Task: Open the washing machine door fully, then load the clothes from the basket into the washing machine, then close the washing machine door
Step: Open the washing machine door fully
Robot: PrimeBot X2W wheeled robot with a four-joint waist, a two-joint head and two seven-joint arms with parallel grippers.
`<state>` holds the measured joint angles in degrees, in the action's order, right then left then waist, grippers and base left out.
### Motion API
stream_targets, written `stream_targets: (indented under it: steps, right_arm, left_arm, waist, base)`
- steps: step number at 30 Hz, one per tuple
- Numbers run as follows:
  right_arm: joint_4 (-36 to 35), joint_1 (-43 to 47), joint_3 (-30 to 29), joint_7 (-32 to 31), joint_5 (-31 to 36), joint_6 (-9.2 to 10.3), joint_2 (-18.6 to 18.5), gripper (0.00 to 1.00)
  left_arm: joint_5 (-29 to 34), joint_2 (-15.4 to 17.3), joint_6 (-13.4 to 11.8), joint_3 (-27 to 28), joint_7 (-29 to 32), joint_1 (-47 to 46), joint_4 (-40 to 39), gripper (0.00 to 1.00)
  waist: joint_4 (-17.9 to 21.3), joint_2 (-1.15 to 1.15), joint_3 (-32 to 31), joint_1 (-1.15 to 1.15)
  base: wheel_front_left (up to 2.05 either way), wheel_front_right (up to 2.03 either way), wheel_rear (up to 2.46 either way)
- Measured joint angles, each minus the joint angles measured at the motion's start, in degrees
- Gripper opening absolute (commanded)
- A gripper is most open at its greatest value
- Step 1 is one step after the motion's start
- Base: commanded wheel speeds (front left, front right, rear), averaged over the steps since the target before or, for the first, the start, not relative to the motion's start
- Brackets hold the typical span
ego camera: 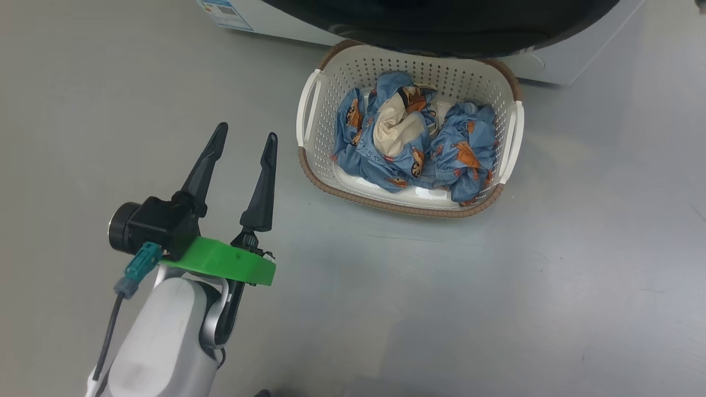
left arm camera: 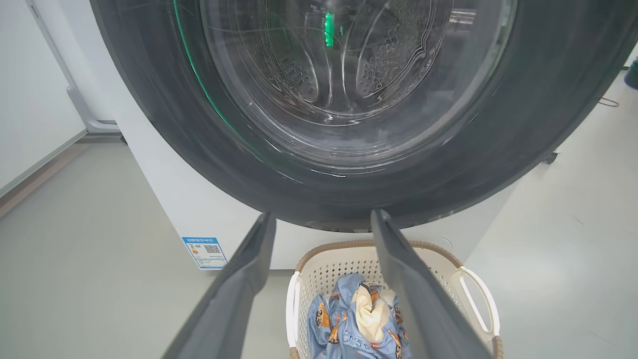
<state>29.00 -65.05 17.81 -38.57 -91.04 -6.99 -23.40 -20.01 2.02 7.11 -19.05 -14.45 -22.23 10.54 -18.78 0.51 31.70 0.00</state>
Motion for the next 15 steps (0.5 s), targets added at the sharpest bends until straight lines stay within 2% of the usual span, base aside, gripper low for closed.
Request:
stream_targets:
  steps: [15]
  right_arm:
    - [-4.2, 5.9, 2.9, -1.9, 0.0, 0.0, 2.6, 0.0]
  left_arm:
    - [0.0, -0.1, 0.0, 0.7, 0.0, 0.2, 1.2, 1.0]
  waist:
    - [1.6, 0.0, -3.1, 0.0]
  base:
    - [0.0, 0.0, 0.0]
